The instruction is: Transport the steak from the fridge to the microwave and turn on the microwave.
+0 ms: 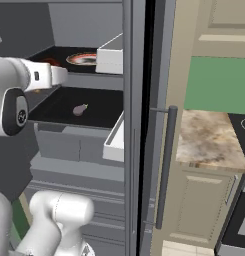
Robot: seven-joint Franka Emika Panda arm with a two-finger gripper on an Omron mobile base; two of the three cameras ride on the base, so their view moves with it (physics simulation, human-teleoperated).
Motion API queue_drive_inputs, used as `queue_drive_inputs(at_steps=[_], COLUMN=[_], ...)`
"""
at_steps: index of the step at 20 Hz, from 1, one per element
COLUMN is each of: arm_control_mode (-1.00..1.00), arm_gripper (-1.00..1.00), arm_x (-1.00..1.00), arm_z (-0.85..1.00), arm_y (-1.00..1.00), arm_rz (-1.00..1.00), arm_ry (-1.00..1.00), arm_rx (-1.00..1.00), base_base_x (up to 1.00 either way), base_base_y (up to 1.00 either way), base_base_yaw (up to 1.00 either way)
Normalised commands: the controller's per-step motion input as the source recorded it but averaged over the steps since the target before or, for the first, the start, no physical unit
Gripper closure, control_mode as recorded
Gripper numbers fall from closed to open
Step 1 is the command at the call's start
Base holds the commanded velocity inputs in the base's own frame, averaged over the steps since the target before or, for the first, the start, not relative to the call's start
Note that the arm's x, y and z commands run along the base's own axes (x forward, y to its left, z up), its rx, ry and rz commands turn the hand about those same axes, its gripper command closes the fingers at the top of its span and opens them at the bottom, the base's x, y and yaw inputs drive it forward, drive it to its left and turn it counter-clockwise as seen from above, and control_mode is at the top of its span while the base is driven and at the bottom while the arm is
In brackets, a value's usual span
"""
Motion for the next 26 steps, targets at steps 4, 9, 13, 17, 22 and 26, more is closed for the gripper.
queue_drive_inputs(at_steps=[4,9,13,17,22,26], arm_control_mode=[-1.00,-1.00,-1.00,-1.00,-1.00,-1.00], arm_gripper=[1.00,1.00,1.00,1.00,1.00,1.00], arm_x=[-0.53,-0.25,-0.37,-0.41,-0.39,-0.36], arm_z=[0.00,0.00,0.00,-0.02,-0.11,-0.24], arm_y=[-0.19,-0.01,0.00,0.00,-0.02,-0.05], arm_rz=[0.08,0.02,0.00,0.00,0.00,0.00], arm_ry=[0.01,0.00,0.00,0.00,0.00,0.00], arm_rx=[0.02,0.00,0.00,0.00,0.00,0.00], base_base_x=[0.00,0.00,0.00,0.00,0.00,0.00], base_base_y=[0.00,0.00,0.00,0.00,0.00,0.00], base_base_yaw=[0.00,0.00,0.00,0.00,0.00,0.00])
